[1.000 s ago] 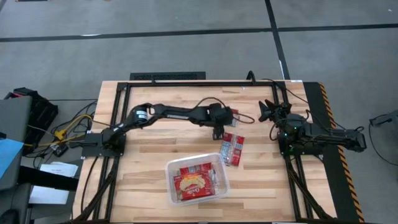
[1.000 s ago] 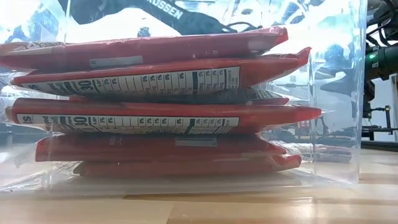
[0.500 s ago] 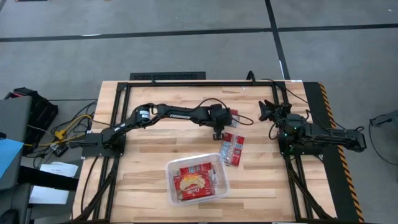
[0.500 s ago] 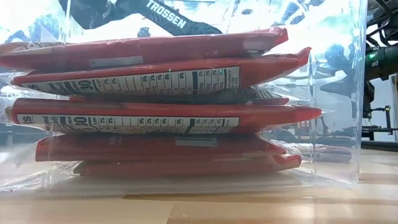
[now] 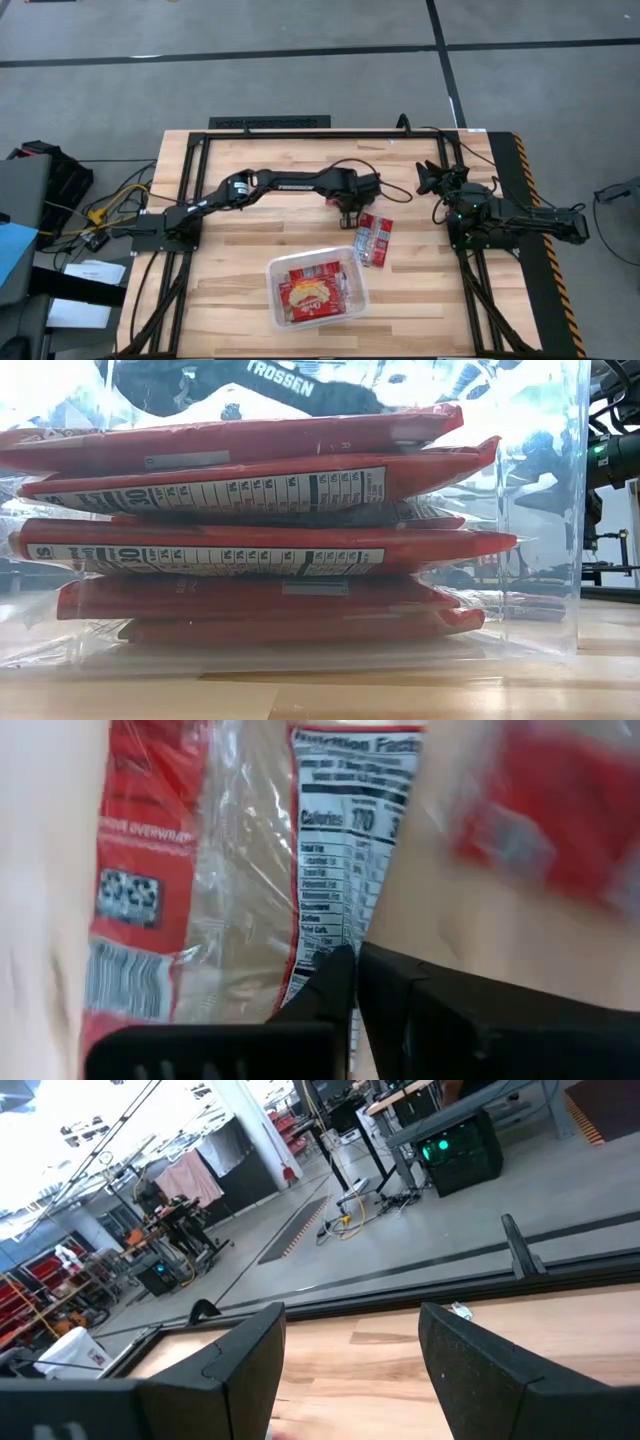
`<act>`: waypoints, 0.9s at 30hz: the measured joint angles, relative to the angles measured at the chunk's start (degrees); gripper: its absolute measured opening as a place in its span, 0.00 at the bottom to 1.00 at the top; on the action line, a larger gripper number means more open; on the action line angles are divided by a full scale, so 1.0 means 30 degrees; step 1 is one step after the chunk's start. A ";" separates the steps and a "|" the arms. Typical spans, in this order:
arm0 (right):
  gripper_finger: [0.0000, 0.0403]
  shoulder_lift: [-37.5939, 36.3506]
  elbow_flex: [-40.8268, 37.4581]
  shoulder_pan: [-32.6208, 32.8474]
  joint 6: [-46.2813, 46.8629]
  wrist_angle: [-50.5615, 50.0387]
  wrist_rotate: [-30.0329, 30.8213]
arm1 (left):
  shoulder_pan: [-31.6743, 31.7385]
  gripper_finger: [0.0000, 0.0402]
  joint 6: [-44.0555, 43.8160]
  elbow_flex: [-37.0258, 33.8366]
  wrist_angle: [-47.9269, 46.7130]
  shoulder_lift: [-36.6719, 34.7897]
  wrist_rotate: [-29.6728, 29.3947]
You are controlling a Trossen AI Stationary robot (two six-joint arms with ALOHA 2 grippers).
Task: Sort popcorn bags into baskets
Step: Put the red popcorn bag into the transparent container
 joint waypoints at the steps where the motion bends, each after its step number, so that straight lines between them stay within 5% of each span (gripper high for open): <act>1: 0.63 0.0000 0.0000 0.0000 0.0000 0.0000 -0.0004 | -0.0021 0.00 -0.0003 0.0706 -0.0654 0.0000 -0.0022; 16: 0.63 0.0000 0.0000 0.0000 0.0000 -0.0022 -0.0006 | -0.0132 0.00 -0.1482 0.1474 -0.5190 -0.5068 -0.0527; 22: 0.63 0.0000 0.0000 0.0000 0.0000 0.0022 -0.0004 | -0.0598 0.00 -0.1554 0.1540 -0.4899 -0.6556 -0.2506; 27: 0.63 0.0000 0.0000 0.0080 0.0029 0.0044 -0.0122 | 0.0168 0.10 -0.1812 0.1111 -0.4163 -0.6159 0.1625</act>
